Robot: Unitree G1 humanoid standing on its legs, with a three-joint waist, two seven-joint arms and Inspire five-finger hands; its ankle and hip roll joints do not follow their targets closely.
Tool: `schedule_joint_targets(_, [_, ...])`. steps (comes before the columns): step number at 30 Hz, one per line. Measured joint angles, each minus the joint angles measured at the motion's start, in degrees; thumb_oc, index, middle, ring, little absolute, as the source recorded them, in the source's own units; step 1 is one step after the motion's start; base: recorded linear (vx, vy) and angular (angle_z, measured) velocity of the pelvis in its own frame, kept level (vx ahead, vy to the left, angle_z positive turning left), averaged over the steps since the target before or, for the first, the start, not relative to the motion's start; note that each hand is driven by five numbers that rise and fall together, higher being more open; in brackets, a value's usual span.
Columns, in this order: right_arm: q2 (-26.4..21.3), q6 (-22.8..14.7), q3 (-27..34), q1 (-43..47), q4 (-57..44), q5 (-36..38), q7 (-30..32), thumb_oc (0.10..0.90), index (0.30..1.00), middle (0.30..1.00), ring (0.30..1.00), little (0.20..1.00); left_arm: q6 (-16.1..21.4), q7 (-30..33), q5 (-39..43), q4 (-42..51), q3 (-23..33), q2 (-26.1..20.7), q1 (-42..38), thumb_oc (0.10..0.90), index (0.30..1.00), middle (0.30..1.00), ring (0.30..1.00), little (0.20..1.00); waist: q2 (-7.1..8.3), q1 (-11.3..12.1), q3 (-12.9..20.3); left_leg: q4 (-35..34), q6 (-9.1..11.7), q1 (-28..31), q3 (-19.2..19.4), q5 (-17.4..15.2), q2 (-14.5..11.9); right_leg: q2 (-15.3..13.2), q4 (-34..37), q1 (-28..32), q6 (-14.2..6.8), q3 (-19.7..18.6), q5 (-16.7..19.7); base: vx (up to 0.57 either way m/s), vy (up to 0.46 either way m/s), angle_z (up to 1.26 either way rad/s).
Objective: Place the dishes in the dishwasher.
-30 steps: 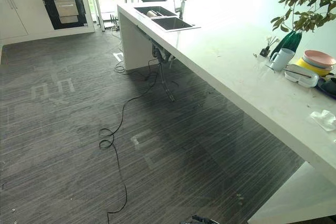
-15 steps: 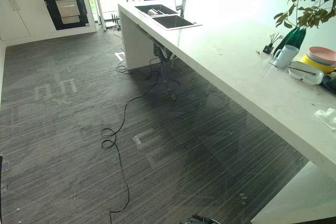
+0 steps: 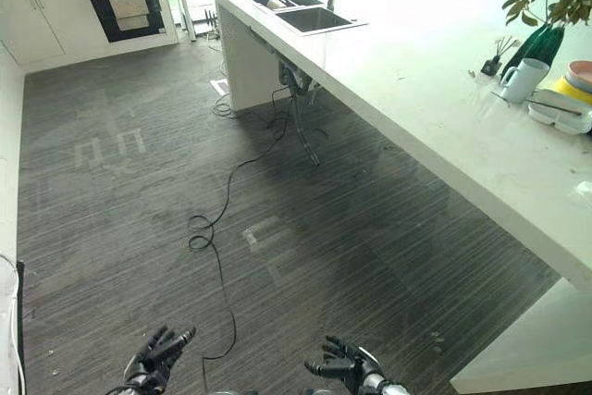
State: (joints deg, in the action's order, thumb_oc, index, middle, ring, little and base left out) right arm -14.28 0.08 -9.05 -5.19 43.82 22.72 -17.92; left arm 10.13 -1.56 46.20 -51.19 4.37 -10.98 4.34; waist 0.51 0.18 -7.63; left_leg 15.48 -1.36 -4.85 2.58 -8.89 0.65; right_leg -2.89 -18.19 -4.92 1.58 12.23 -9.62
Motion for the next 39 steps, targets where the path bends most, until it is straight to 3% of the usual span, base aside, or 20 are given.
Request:
schedule_joint_targets(5, [-1.2, -0.6, -0.6, -1.8, -13.0, -0.2, 1.4, 0.800, 0.900, 0.900, 0.900, 0.900, 0.9, 0.0, 3.1, 4.9, 1.5, 1.5, 2.8, 0.800, 0.900, 0.900, 0.900, 0.900, 1.61, 0.0, -0.7, -1.5, 1.0, 1.3, 0.8, 0.9, -0.5, 0.6, -0.6, -0.1, 0.6, -0.5, -1.3, 0.11, -0.114, -0.06])
schedule_joint_targets(7, [-2.3, -1.0, -1.5, -1.1, -14.5, -0.2, 1.2, 0.800, 0.900, 0.900, 0.900, 0.900, 1.2, -0.2, 3.1, 6.0, 1.7, 1.1, 4.0, 0.800, 0.900, 0.900, 0.900, 0.900, 3.83, 1.0, -2.3, -0.1, 3.9, 2.1, 2.8, 2.8, -0.1, 0.5, -2.8, -0.6, 1.3, -0.8, -3.3, 0.17, -0.117, 0.01])
schedule_joint_targets(9, [-2.6, -1.5, -1.4, -0.4, -14.4, -0.3, 1.0, 0.800, 0.900, 0.900, 0.900, 0.900, 1.6, -0.6, 3.1, 10.8, 1.5, 0.3, 2.9, 0.800, 0.900, 0.900, 0.900, 0.900, 6.92, 3.7, -7.5, 19.9, 9.0, -8.5, 5.4, 5.8, -1.2, -1.3, -4.6, 0.8, 3.6, -2.6, -4.7, 0.24, 0.103, 0.17])
schedule_joint_targets(11, [-3.8, -1.7, -1.5, -0.1, -14.4, -1.1, 0.7, 0.800, 0.900, 0.900, 0.900, 0.900, 2.3, -1.5, 3.1, 13.3, 0.4, 1.0, 4.7, 0.800, 0.900, 0.900, 0.900, 0.900, 4.88, 5.1, -8.7, 10.2, 8.0, -12.9, 8.3, 5.8, -5.7, 0.6, -3.1, 1.7, 3.3, -2.3, -4.6, 0.34, 0.246, 0.07])
schedule_joint_targets(14, [-6.9, -1.7, -0.5, -0.8, -17.0, -2.1, 0.6, 0.800, 0.900, 0.900, 0.900, 0.900, 2.5, -1.6, 2.3, 14.6, -1.7, 3.0, 6.8, 0.800, 0.900, 0.900, 0.900, 0.900, -4.93, 4.8, -10.6, 2.6, 9.1, -19.6, 5.6, 8.2, -15.2, 6.6, -3.5, 3.1, 3.9, -1.4, -5.3, 0.32, 0.267, -0.17])
schedule_joint_targets(17, [-9.8, -1.6, -0.8, -5.1, -21.1, -2.3, -0.4, 0.800, 0.900, 0.900, 0.900, 0.900, 3.1, -1.5, 0.6, 17.0, -1.7, 2.9, 7.9, 0.800, 0.900, 0.900, 0.900, 0.900, -4.19, 4.5, -9.3, 1.5, 7.5, -16.8, 7.4, 9.0, -15.2, 4.2, -3.6, 6.8, 0.6, -3.8, -8.2, 0.36, 0.401, -0.28])
schedule_joint_targets(19, [-9.8, -1.5, -0.1, -6.1, -21.4, -2.3, -0.2, 0.800, 0.900, 0.900, 0.900, 0.900, 2.8, -1.5, 0.4, 20.1, -1.7, 2.5, 7.0, 0.800, 0.900, 0.900, 0.900, 0.900, -2.65, 4.3, -7.0, 1.4, 6.6, -13.2, 9.6, 9.4, -13.1, 2.5, -1.3, 9.9, -1.0, -4.0, -9.0, 0.32, 0.273, 0.02])
schedule_joint_targets(21, [-7.8, -1.1, -0.3, -5.9, -21.4, -2.3, -0.1, 0.800, 0.900, 0.900, 0.900, 0.900, 2.8, -1.6, 0.2, 22.2, -1.8, 0.6, 5.2, 0.800, 0.900, 0.900, 0.900, 0.900, 1.35, 5.1, -3.6, -0.3, 0.7, -8.9, 8.2, 11.6, -7.5, -1.9, 0.0, 13.7, -4.3, -3.7, -8.7, 0.24, 0.211, 0.11])
schedule_joint_targets(24, [-3.9, -1.7, -0.5, -5.9, -25.5, -2.3, 0.5, 0.800, 0.900, 0.900, 0.900, 0.900, 2.3, -1.7, -1.1, 22.7, -1.9, -3.3, 1.1, 0.800, 0.900, 0.900, 0.900, 0.900, 4.55, 4.8, -1.1, 0.0, -1.3, -7.6, 8.2, 9.8, -3.8, -5.6, -2.4, 14.2, -7.1, -0.5, -2.8, 0.26, 0.235, 0.34])
schedule_joint_targets(27, [-2.1, -2.8, -1.2, -4.3, -26.4, -2.3, 0.9, 0.800, 0.900, 0.900, 0.900, 0.900, 1.5, -1.8, -4.0, 26.2, -2.3, -5.5, -1.2, 0.800, 0.900, 0.900, 0.900, 0.900, 3.97, 4.8, -0.8, -0.6, -3.4, -4.7, 7.0, 7.1, -0.9, -8.4, -7.2, 14.3, -8.4, 1.5, 3.9, 0.32, 0.278, 0.50])
schedule_joint_targets(29, [-1.4, -2.8, -1.2, -2.9, -25.8, -2.3, 1.5, 0.800, 0.900, 0.900, 0.900, 0.900, 0.9, -2.5, -4.8, 27.0, -2.8, -5.8, -1.7, 0.800, 0.900, 0.900, 0.900, 0.900, 1.75, 4.3, -0.4, 3.9, -5.9, -5.1, 6.7, 2.9, -0.2, -8.9, -13.2, 12.8, -9.9, 0.8, 8.6, 0.25, 0.252, 0.39])
schedule_joint_targets(30, [-1.6, -2.9, -1.4, -2.4, -25.8, -2.3, 1.7, 0.800, 0.900, 0.900, 0.900, 0.900, 0.1, -2.6, -5.2, 27.2, -3.5, -5.8, -0.9, 0.800, 0.900, 0.900, 0.900, 0.900, -0.96, 3.8, -0.5, 3.8, -7.5, -3.3, 5.5, 0.2, -0.3, -9.9, -23.9, 7.2, -8.9, -0.1, 15.2, 0.28, 0.150, 0.18])
schedule_joint_targets(31, [-1.3, -3.0, -1.9, -2.3, -25.5, -2.3, 1.8, 0.800, 0.900, 0.900, 0.900, 0.900, -0.3, -2.5, -6.2, 27.3, -4.0, -5.9, -0.2, 0.800, 0.900, 0.900, 0.900, 0.900, -1.79, 3.1, -0.6, 2.5, -7.8, -1.4, 5.0, 0.1, 0.7, -10.2, -31.4, 1.8, -9.7, -1.9, 13.9, 0.30, 0.055, 0.16])
schedule_joint_targets(32, [-1.4, -3.0, -2.8, -2.2, -25.5, -2.3, 2.0, 0.800, 0.900, 0.900, 0.900, 0.900, -0.3, -2.4, -6.2, 28.3, -4.4, -5.8, 0.9, 0.800, 0.900, 0.900, 0.900, 0.900, -2.22, 2.5, -1.0, -0.6, -7.9, 1.0, 4.7, 0.4, 1.8, -9.1, -34.7, -5.4, -9.1, -1.8, 7.6, 0.33, -0.047, 0.35])
schedule_joint_targets(34, [-2.5, -2.7, -3.6, -4.8, -25.2, -2.3, 2.2, 0.800, 0.900, 0.900, 0.900, 0.900, -1.3, -2.6, -6.2, 29.4, -5.7, -5.4, 2.3, 0.800, 0.900, 0.900, 0.900, 0.900, -3.20, 0.6, -1.5, -5.6, -4.0, 4.4, 4.2, 0.9, 1.8, -2.2, -19.0, -9.3, -5.5, 2.4, 2.8, 0.37, -0.185, 0.65])
schedule_joint_targets(35, [-3.2, -2.3, -3.9, -6.0, -25.1, -2.3, 2.2, 0.800, 0.900, 0.900, 0.900, 0.900, -1.5, -2.7, -6.2, 29.4, -5.9, -5.0, 3.0, 0.800, 0.900, 0.900, 0.900, 0.900, -2.03, 0.8, -1.8, -5.0, 6.7, 5.1, 4.0, -1.4, 2.0, 0.4, -7.3, -10.2, -4.2, 4.6, 3.7, 0.48, -0.272, 0.72])
schedule_joint_targets(36, [-2.7, -2.5, -3.8, -7.0, -25.2, -2.2, 2.1, 0.800, 0.900, 0.900, 0.900, 0.900, -1.4, -3.2, -6.2, 29.9, -5.6, -6.1, 2.9, 0.800, 0.900, 0.900, 0.900, 0.900, 2.77, 0.7, -3.4, 5.2, 0.6, 2.3, 4.4, -6.0, 2.6, -2.0, -0.5, -12.1, -6.1, 4.5, 3.9, 0.50, -0.246, 0.78])
schedule_joint_targets(37, [-4.0, -3.4, -3.4, -8.7, -26.6, -2.2, 1.7, 0.800, 0.900, 0.900, 0.900, 0.900, -1.4, -4.4, -6.4, 30.9, -4.8, -6.9, 2.3, 0.800, 0.900, 0.900, 0.900, 0.900, 4.41, -0.3, -3.9, 13.7, -0.3, -0.6, 0.1, -11.9, -1.1, -5.3, -2.0, -19.2, -9.7, 3.3, 5.0, 0.46, -0.158, 0.47])
schedule_joint_targets(38, [-2.9, -3.1, -3.1, -7.8, -24.2, -2.3, 1.3, 0.800, 0.900, 0.900, 0.900, 0.900, -1.7, -3.7, -6.3, 29.7, -2.4, -7.9, 3.1, 0.800, 0.900, 0.900, 0.900, 0.900, 9.05, 0.4, -5.5, 12.8, -2.7, 2.3, 0.7, -15.0, 3.7, -9.0, -2.2, -25.4, -9.2, 1.1, 5.1, 0.40, -0.109, 0.54])
schedule_joint_targets(39, [-2.4, -2.9, -1.5, -10.2, -23.1, -2.2, 2.3, 0.800, 0.900, 0.900, 0.900, 0.900, -3.7, -3.2, -6.2, 25.9, -2.2, -7.9, 4.1, 0.800, 0.900, 0.900, 0.900, 0.900, 8.39, -1.5, -6.0, 12.7, -3.6, 5.0, -1.1, -15.1, 4.5, -7.9, -1.6, -28.6, -8.3, -2.5, 5.9, 0.46, -0.157, 0.38])
